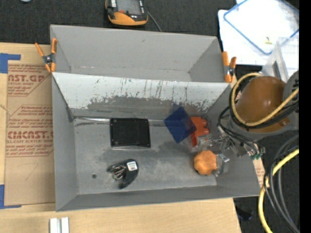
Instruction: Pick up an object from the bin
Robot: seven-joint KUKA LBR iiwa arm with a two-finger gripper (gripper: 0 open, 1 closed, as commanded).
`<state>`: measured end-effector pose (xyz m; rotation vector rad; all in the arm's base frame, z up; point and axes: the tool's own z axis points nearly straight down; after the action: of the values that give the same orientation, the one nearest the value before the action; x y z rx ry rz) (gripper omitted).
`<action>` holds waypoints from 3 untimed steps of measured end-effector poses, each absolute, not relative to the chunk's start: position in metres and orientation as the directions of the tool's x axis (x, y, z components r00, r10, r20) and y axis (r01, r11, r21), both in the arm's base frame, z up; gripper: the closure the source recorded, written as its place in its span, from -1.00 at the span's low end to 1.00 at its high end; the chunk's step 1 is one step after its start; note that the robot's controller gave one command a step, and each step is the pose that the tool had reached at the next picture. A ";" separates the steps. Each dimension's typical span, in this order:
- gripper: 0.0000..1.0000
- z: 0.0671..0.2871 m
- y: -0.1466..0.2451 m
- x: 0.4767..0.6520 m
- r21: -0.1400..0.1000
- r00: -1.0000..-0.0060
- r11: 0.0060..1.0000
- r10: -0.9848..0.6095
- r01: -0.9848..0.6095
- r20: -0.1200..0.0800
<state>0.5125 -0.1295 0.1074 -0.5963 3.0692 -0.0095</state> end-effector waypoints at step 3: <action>1.00 0.107 -0.129 0.513 -0.009 -0.927 0.927 -0.374 -0.374 -0.014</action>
Offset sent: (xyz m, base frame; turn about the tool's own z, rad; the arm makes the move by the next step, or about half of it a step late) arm 0.0000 0.0000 0.0000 0.0000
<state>0.5126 -0.1294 0.1074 -0.5962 3.0689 -0.0091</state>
